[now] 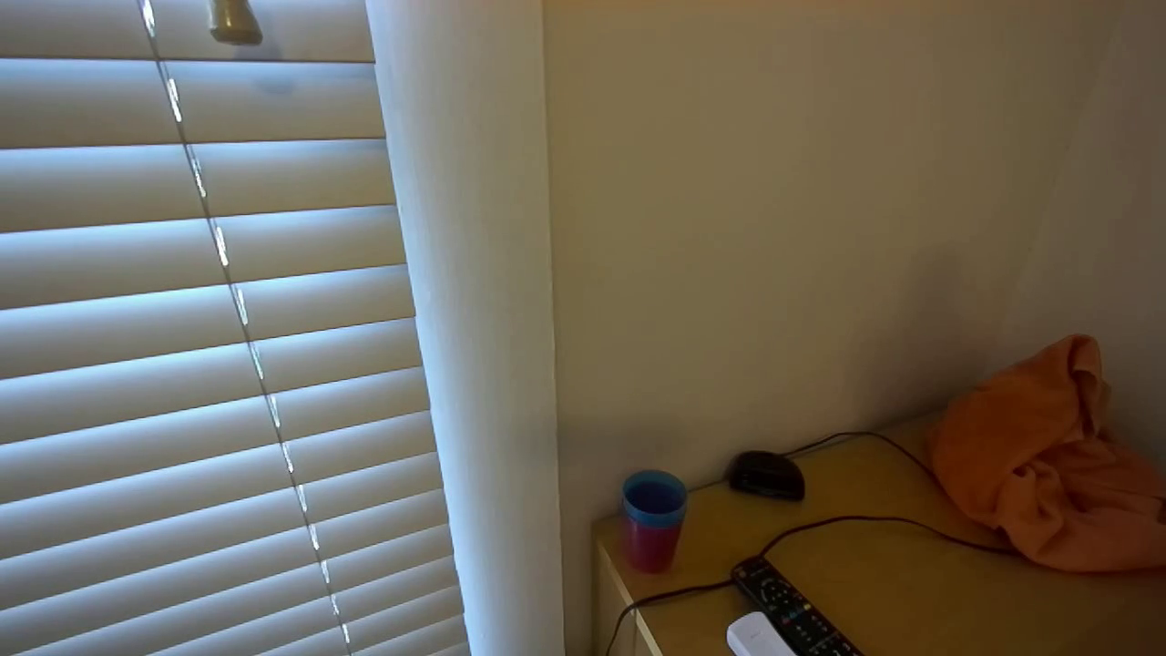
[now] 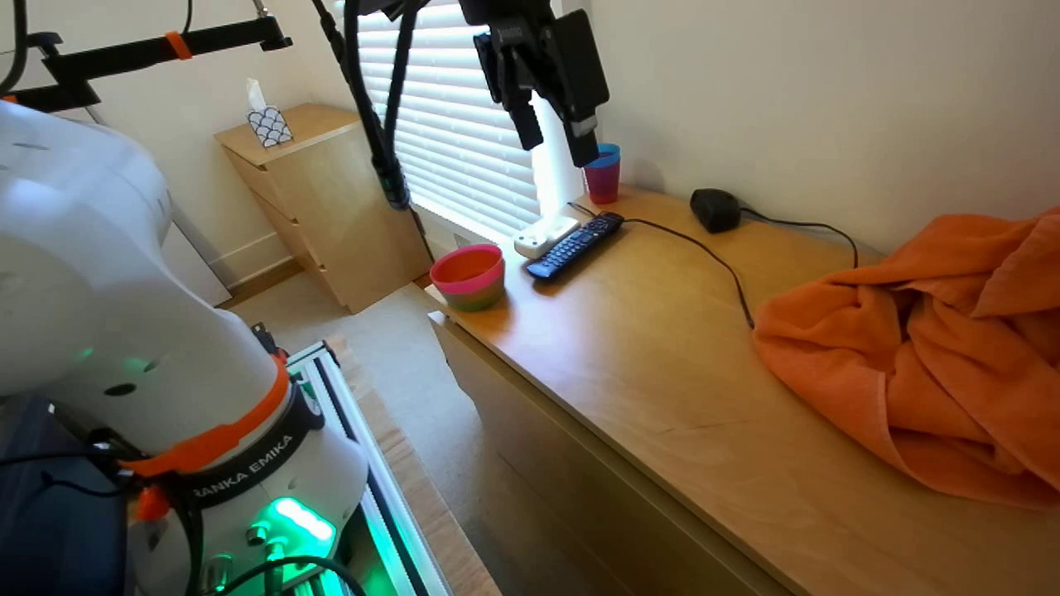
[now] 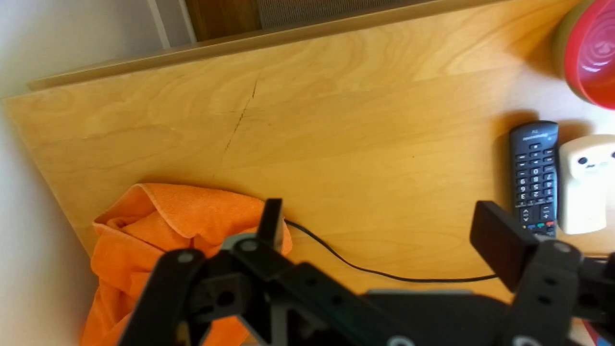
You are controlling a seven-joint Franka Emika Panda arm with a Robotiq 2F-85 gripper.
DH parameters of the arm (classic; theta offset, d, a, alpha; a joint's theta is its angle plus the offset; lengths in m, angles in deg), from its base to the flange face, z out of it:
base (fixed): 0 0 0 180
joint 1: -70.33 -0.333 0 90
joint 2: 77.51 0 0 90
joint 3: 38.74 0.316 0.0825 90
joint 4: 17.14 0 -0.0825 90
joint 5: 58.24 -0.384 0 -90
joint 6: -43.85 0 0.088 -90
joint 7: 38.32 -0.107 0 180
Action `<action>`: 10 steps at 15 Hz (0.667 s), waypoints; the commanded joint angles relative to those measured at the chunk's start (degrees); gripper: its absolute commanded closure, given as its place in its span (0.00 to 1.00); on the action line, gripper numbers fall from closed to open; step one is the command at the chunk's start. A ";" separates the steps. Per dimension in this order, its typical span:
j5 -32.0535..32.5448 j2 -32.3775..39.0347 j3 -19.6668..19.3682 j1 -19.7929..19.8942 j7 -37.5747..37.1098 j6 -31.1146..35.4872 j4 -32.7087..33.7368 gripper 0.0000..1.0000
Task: Pick up the remote controller from the countertop and move it to the right of the countertop close to the orange towel
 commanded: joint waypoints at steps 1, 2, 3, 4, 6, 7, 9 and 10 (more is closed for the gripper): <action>0.09 -0.01 -0.12 -0.17 -0.10 -0.20 0.12 0.00; 0.09 -0.01 -0.12 -0.17 -0.10 -0.20 0.12 0.00; 0.09 -0.01 -0.12 -0.17 -0.10 -0.20 0.12 0.00; 0.09 -0.01 -0.12 -0.17 -0.10 -0.20 0.12 0.00; -0.01 0.88 -0.30 -0.49 0.23 1.39 0.34 0.00; -0.90 2.06 -1.03 -1.73 1.79 2.95 0.60 0.00; -2.05 4.82 -2.04 -4.55 6.26 7.13 0.68 0.00; -3.67 7.09 -3.22 -6.44 9.10 9.27 1.37 0.00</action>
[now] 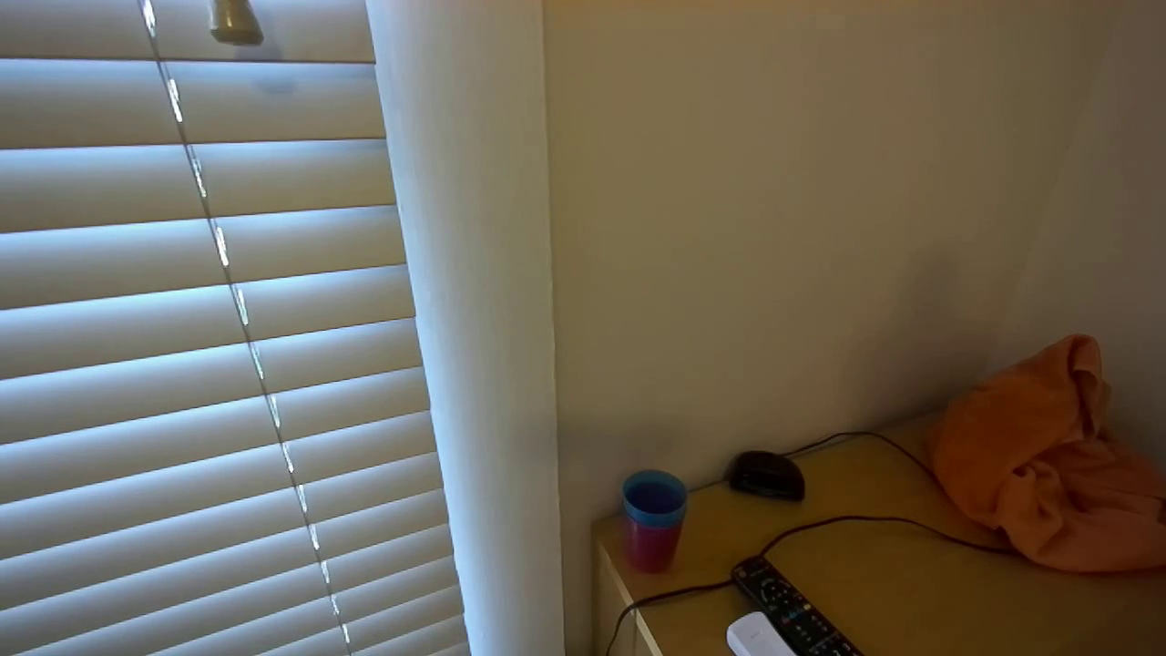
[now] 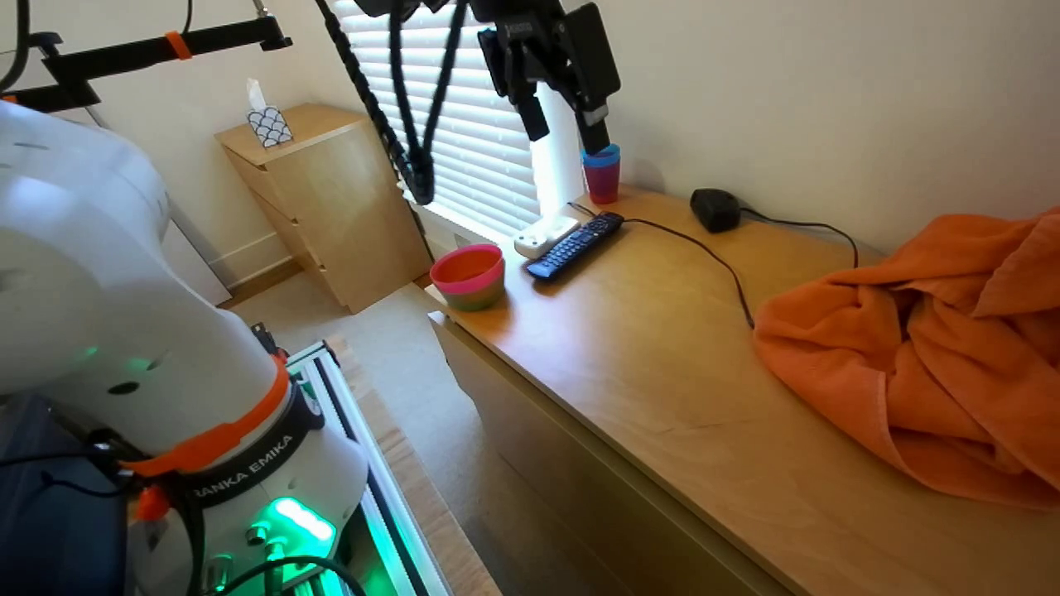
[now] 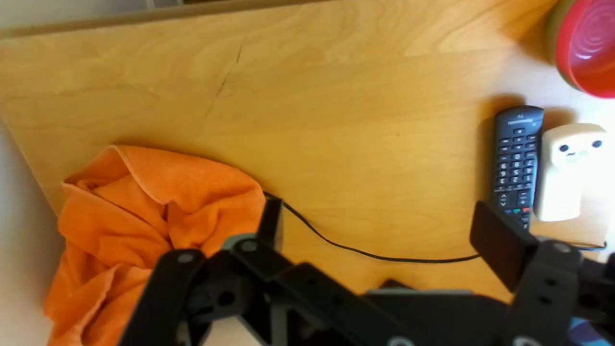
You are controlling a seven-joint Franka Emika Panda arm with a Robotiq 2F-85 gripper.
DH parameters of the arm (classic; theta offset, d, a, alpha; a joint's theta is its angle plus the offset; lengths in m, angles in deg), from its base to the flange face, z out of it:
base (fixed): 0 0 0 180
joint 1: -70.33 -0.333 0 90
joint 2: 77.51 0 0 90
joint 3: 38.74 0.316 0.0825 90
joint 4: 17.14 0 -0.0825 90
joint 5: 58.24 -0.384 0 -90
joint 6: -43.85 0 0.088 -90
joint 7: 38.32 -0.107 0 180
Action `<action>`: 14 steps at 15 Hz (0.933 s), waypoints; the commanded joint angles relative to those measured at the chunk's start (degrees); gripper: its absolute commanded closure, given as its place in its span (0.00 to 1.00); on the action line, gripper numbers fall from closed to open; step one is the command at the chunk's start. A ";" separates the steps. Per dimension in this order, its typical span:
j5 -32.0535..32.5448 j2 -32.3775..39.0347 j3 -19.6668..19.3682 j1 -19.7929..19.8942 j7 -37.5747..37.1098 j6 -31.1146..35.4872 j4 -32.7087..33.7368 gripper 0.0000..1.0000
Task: Pick up the remote controller from the countertop and move it to the right of the countertop close to the orange towel
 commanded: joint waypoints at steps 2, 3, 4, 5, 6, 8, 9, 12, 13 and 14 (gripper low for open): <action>-5.12 10.72 -4.34 -6.99 10.27 9.74 2.51 0.00; -7.39 13.33 -5.34 -8.70 11.95 12.25 3.09 0.00; -9.73 15.89 -6.09 -10.08 13.07 14.31 3.73 0.00; -12.01 18.55 -6.24 -11.36 13.55 16.30 4.45 0.00; -14.22 21.40 -6.51 -12.87 15.05 17.48 5.55 0.00; -17.27 26.17 -5.88 -14.78 17.51 17.94 7.97 0.00; -18.26 28.11 -5.21 -15.22 18.39 17.58 9.15 0.00; -17.28 27.32 -2.85 -13.36 16.86 17.26 8.43 0.00; -17.57 28.67 -2.49 -13.48 17.01 17.35 9.24 0.00; -17.65 29.38 -2.32 -13.47 17.05 17.35 9.70 0.00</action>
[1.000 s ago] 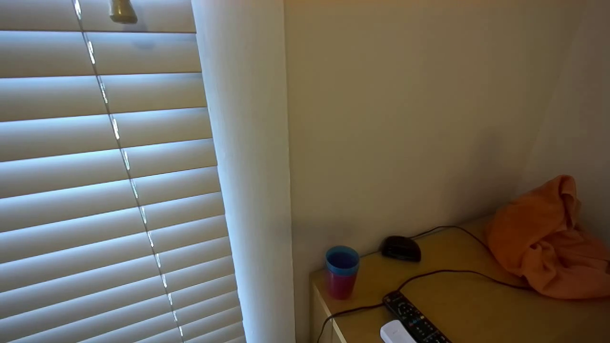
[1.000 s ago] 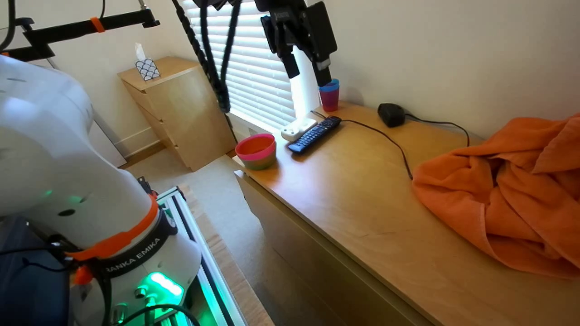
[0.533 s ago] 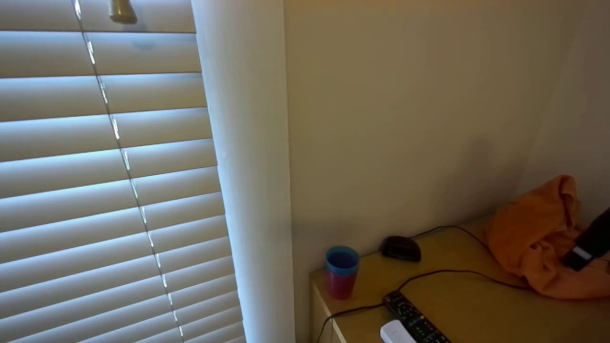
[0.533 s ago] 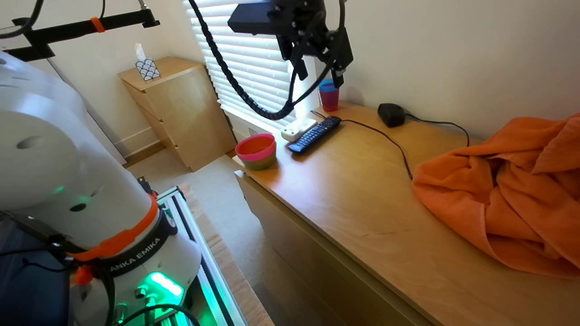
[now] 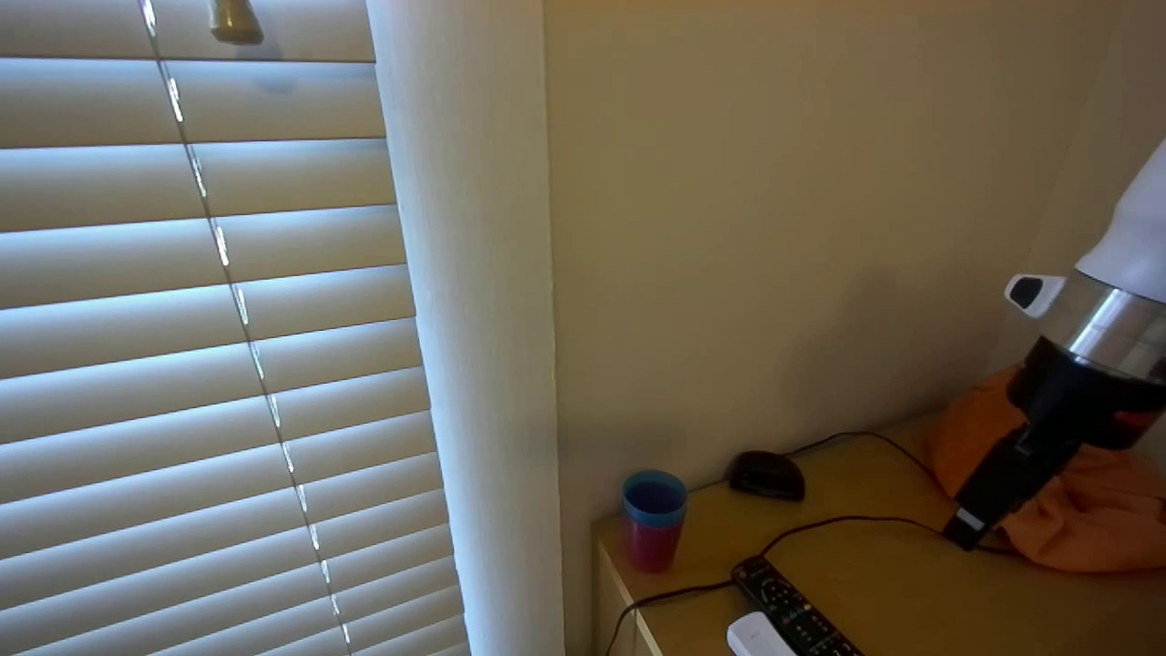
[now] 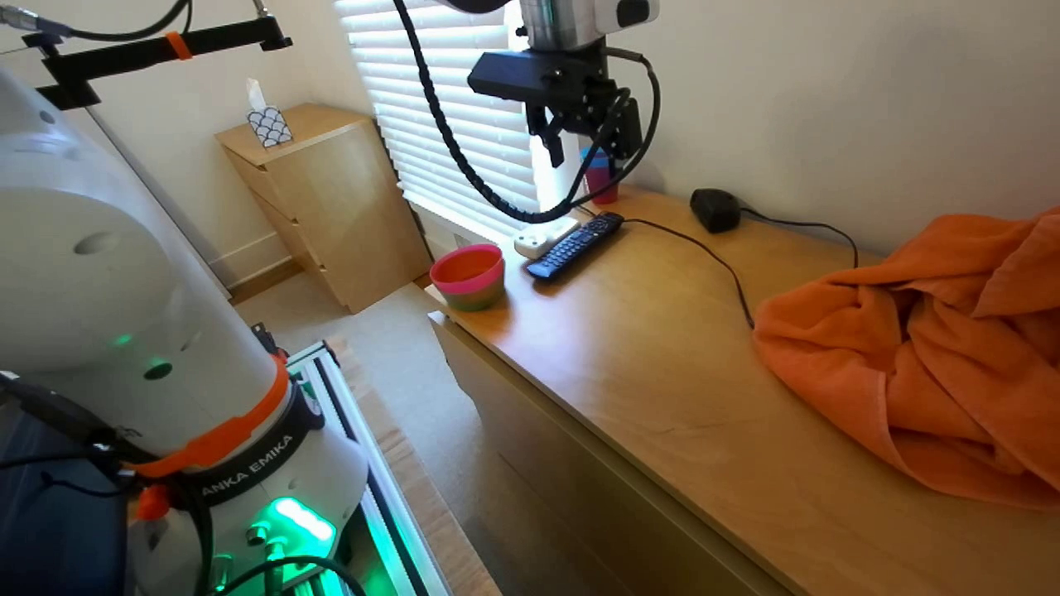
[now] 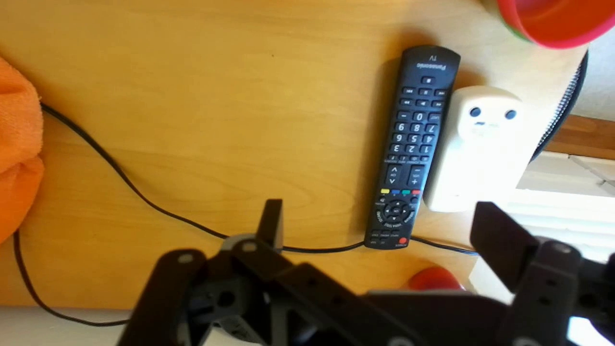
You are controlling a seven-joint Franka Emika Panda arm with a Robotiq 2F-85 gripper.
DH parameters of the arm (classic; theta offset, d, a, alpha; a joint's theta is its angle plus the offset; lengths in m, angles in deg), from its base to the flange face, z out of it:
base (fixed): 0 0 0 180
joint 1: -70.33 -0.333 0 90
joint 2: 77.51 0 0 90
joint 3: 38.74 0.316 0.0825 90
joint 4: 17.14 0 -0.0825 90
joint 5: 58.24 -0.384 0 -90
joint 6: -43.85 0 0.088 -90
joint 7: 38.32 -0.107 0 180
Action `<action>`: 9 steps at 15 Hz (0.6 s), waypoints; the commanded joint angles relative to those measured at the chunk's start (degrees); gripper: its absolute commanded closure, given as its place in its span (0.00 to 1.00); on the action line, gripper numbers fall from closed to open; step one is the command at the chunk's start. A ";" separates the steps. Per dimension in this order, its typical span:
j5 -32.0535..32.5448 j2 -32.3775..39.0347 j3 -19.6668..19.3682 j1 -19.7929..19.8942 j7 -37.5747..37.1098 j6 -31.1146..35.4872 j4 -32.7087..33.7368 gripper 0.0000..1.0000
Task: Pick up the remote controller from the countertop and move it to the right of the countertop close to the orange towel
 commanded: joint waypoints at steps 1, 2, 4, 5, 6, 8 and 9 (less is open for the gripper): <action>-0.57 0.29 1.75 1.72 0.40 -0.15 0.29 0.00; -1.80 1.15 1.93 1.89 -2.35 2.73 0.60 0.00; 0.81 6.18 3.98 2.96 -8.33 7.10 3.71 0.00; 2.60 8.46 5.09 3.70 -11.23 9.47 5.03 0.00; 3.88 11.02 5.94 4.16 -13.47 10.42 6.93 0.00; 5.87 16.49 7.46 4.23 -16.59 7.98 11.76 0.00; 8.02 18.92 8.13 4.26 -19.26 6.94 13.73 0.00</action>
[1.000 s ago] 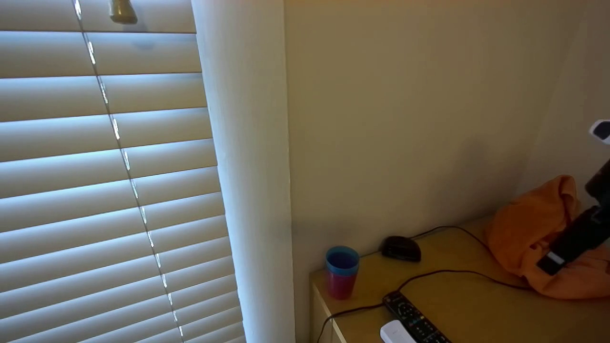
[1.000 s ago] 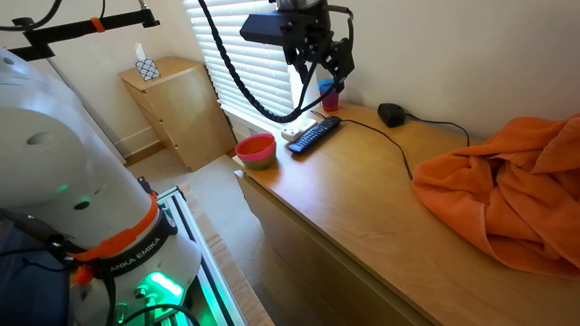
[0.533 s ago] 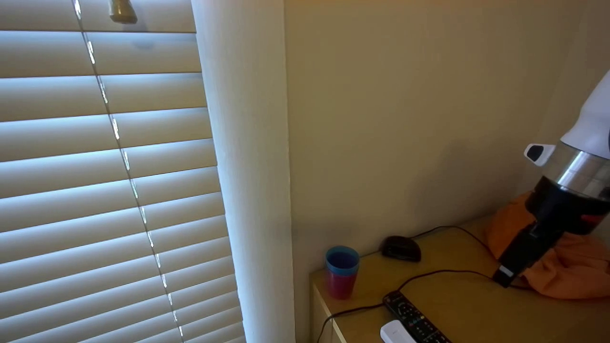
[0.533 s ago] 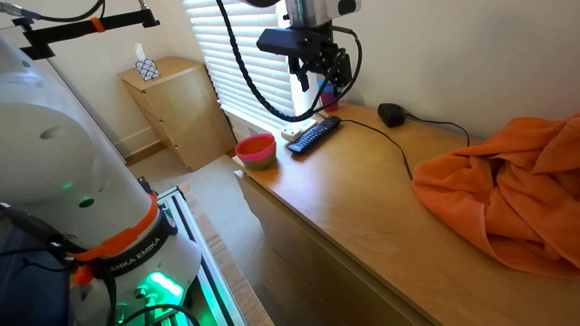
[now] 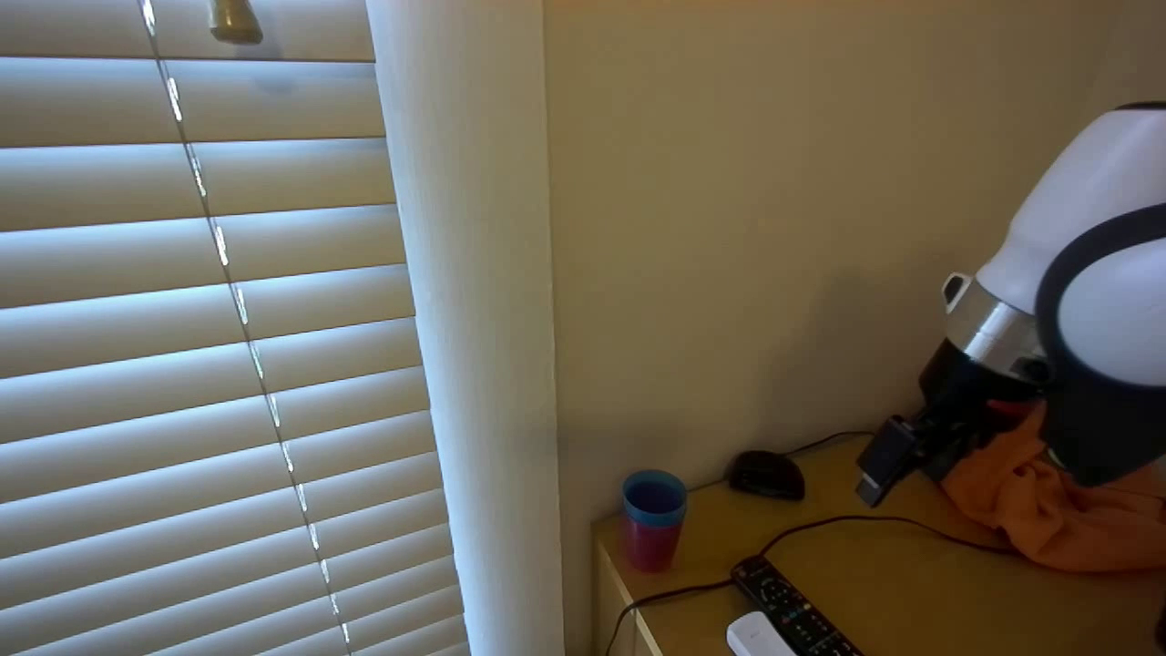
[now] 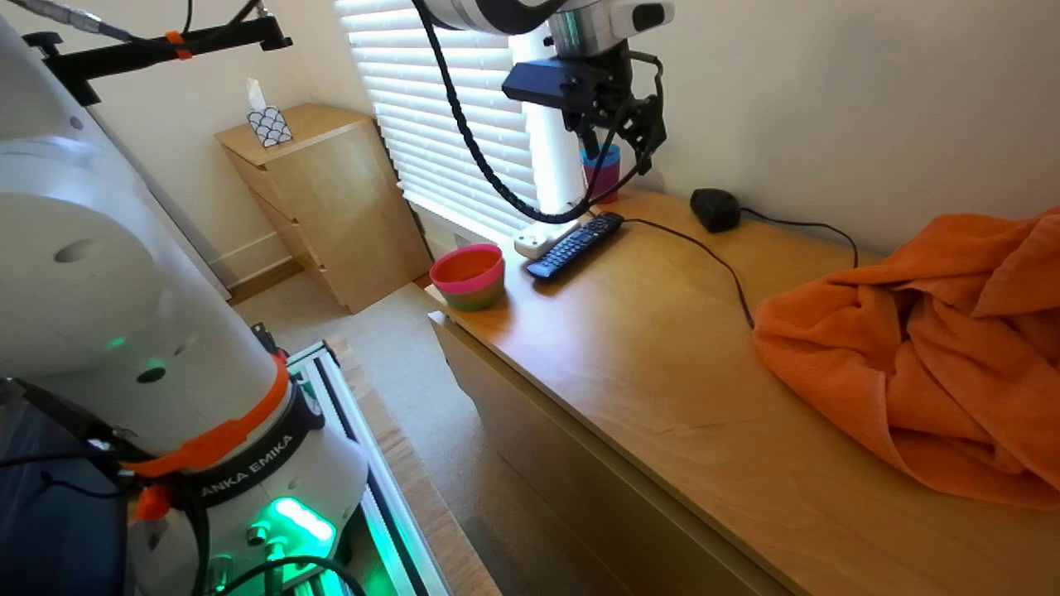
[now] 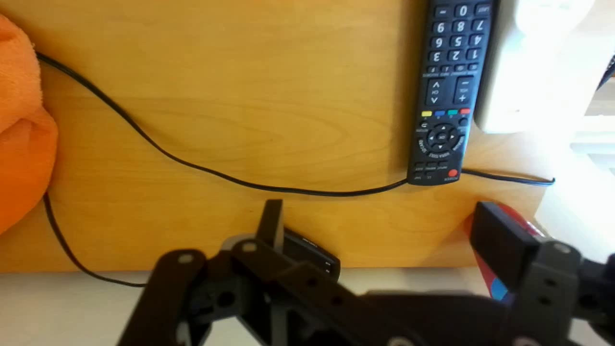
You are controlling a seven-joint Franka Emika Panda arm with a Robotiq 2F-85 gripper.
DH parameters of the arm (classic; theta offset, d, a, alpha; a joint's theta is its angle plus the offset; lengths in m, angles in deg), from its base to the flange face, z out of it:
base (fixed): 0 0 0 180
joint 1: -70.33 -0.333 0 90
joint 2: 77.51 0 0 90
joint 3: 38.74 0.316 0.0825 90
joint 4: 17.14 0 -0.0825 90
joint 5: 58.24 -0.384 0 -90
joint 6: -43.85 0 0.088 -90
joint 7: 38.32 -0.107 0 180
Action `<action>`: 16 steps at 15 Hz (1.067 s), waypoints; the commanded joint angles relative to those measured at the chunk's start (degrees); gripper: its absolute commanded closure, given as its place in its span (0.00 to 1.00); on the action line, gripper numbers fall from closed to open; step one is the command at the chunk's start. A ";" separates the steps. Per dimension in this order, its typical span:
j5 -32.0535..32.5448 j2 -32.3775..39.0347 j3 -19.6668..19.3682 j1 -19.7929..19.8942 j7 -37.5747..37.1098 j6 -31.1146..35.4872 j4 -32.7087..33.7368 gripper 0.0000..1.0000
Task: Pick up the remote controller from the countertop and move it to the right of the countertop close to the orange towel
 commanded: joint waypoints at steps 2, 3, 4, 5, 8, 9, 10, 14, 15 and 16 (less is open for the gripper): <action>3.49 13.29 4.02 -0.30 -4.64 -6.04 10.95 0.00; 2.24 15.39 5.22 -0.36 -2.39 -7.49 12.78 0.00; 3.18 17.53 5.81 -0.61 -2.70 -8.66 14.63 0.00; 3.44 19.55 6.51 -0.80 -2.54 -9.18 16.34 0.00; 2.86 19.13 7.50 -0.61 -3.35 -8.24 15.46 0.00; 2.89 20.28 7.75 -0.76 -3.41 -8.29 16.35 0.00; 2.89 20.54 7.80 -0.75 -3.41 -8.28 16.55 0.00; 2.37 23.43 8.33 0.03 -0.94 -7.74 18.77 0.00; 3.02 24.86 8.03 -0.01 -0.94 -7.18 19.66 0.00; 2.74 25.98 8.21 0.27 -0.16 -6.77 20.41 0.00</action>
